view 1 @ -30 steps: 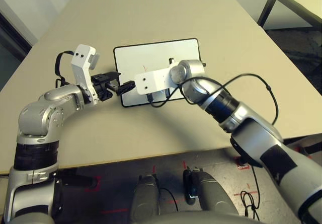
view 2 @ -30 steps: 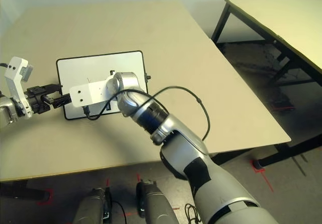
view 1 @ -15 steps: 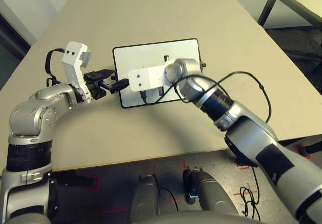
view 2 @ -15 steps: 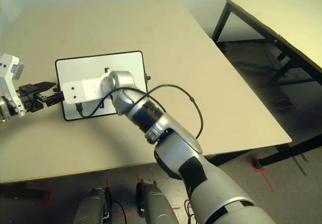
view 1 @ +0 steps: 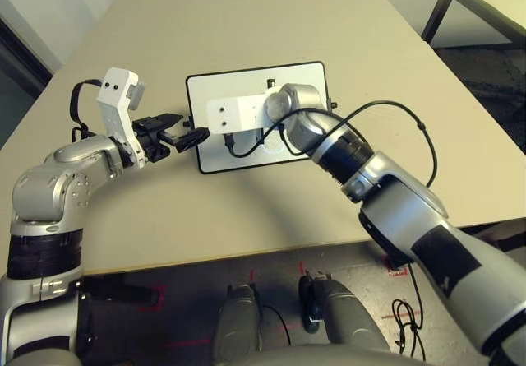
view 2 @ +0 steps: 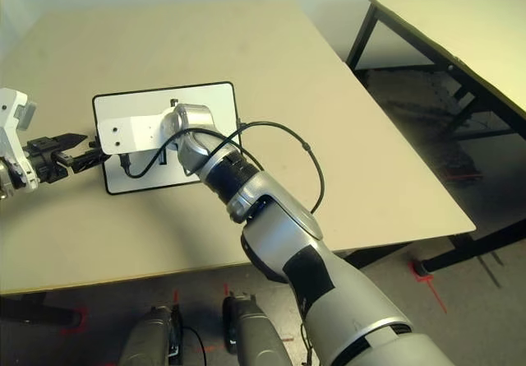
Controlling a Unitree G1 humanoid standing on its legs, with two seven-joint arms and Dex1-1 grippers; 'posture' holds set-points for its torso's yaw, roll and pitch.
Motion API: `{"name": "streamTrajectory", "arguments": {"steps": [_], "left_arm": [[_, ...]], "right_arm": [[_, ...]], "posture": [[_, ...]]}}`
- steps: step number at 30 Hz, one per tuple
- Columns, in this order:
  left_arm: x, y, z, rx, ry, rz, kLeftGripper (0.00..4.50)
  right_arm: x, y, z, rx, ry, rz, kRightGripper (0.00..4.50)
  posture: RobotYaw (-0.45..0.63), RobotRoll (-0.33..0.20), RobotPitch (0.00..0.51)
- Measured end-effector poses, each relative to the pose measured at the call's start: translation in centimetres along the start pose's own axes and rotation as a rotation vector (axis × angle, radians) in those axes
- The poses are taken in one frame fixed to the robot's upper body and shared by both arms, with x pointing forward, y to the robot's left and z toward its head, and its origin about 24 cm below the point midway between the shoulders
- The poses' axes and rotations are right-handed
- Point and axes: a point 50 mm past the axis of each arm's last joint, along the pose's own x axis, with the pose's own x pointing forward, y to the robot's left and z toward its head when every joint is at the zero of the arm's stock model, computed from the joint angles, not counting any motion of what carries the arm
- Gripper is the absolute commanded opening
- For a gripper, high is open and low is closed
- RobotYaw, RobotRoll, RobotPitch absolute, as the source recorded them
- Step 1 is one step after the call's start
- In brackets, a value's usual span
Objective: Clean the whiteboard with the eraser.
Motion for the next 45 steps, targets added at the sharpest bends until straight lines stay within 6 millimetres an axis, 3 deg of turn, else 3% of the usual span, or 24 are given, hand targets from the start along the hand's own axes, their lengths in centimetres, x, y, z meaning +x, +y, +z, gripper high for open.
{"name": "streamTrajectory", "arguments": {"steps": [6,13,16,20,28,36,39,42,45], "left_arm": [[-0.1,-0.1,0.0,0.005,-0.001,0.009,4.50],[-0.3,-0.3,-0.1,0.003,0.002,0.021,4.50],[-0.3,-0.3,-0.1,0.001,0.004,0.025,4.50],[-0.4,-0.4,0.0,0.004,0.003,0.025,4.50],[-0.4,-0.6,0.2,-0.004,-0.002,0.022,4.50],[-0.4,-0.6,0.2,-0.005,-0.004,0.028,4.50],[-0.4,-0.6,0.2,-0.005,-0.004,0.028,4.50],[-0.4,-0.6,0.2,-0.005,-0.006,0.028,4.50],[-0.4,-0.5,0.3,-0.005,-0.009,0.028,4.50]], "right_arm": [[0.2,0.8,-0.1,-0.027,-0.008,0.031,0.28],[0.2,-3.0,-0.1,0.002,0.034,-0.099,0.28],[0.2,-3.7,0.1,0.036,0.016,-0.143,0.28],[0.4,-3.5,0.6,0.021,-0.016,-0.130,0.27],[0.8,-0.9,0.9,0.006,-0.066,-0.017,0.27],[0.2,-4.1,0.3,0.028,0.012,-0.153,0.27],[0.3,-4.0,0.3,0.023,0.005,-0.157,0.27],[0.5,-3.3,0.0,0.018,-0.017,-0.133,0.27],[0.7,-1.2,-0.5,0.012,-0.059,-0.059,0.27]], "posture": [[0.09,0.000,0.155],[0.10,0.000,0.154],[0.10,0.000,0.154],[0.10,0.000,0.155],[0.09,0.000,0.154],[0.09,0.000,0.149],[0.09,0.000,0.149],[0.09,0.000,0.153],[0.08,0.000,0.154]]}}
